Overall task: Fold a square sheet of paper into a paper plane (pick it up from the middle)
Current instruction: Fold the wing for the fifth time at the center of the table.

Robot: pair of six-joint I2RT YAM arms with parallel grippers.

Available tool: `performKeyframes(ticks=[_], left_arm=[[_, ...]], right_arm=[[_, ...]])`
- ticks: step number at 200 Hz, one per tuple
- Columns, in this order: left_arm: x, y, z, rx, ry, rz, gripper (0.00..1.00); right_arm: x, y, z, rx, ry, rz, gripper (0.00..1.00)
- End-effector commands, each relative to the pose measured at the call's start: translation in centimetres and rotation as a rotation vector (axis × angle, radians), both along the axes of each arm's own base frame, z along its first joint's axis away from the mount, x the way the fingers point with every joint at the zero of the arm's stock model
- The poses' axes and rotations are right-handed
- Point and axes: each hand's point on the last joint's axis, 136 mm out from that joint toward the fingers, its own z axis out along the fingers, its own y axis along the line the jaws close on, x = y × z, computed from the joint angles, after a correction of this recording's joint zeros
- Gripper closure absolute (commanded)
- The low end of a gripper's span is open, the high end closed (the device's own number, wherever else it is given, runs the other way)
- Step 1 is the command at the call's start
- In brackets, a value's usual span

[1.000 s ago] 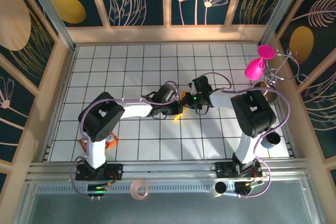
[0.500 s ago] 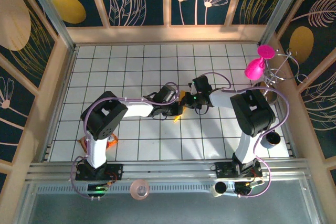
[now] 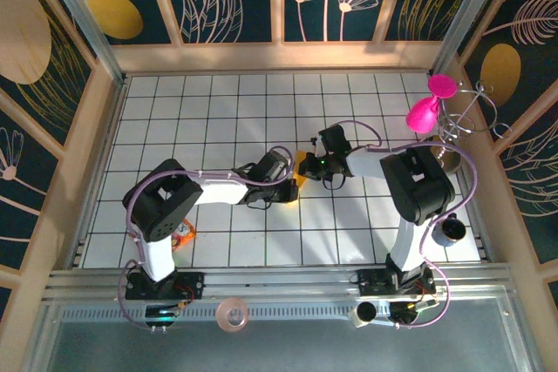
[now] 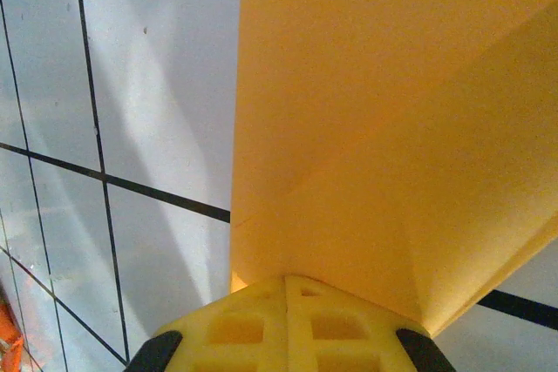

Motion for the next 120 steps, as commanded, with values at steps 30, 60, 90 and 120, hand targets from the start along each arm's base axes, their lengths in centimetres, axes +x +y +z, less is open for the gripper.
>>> performKeyframes(ticks=[30,60,90,120], left_arm=[[-6.4,4.2,-3.4,0.19,0.166,-0.047,1.0],[-6.7,4.0,-2.3,0.174,0.157,-0.06,1.0],[-5.3,3.0,1.0,0.122,0.073,-0.061,1.0],[-2.7,2.0,5.1,0.008,-0.018,-0.015,1.0]], right_arm=[[-3.7,-4.2,-7.1,-0.211,0.193,-0.079,0.99],[-3.7,-4.2,-7.0,-0.205,0.196,-0.088,0.99],[-4.1,-4.0,-6.4,-0.183,0.199,-0.098,1.0],[-4.6,-2.7,-5.1,-0.126,0.202,-0.099,1.0]])
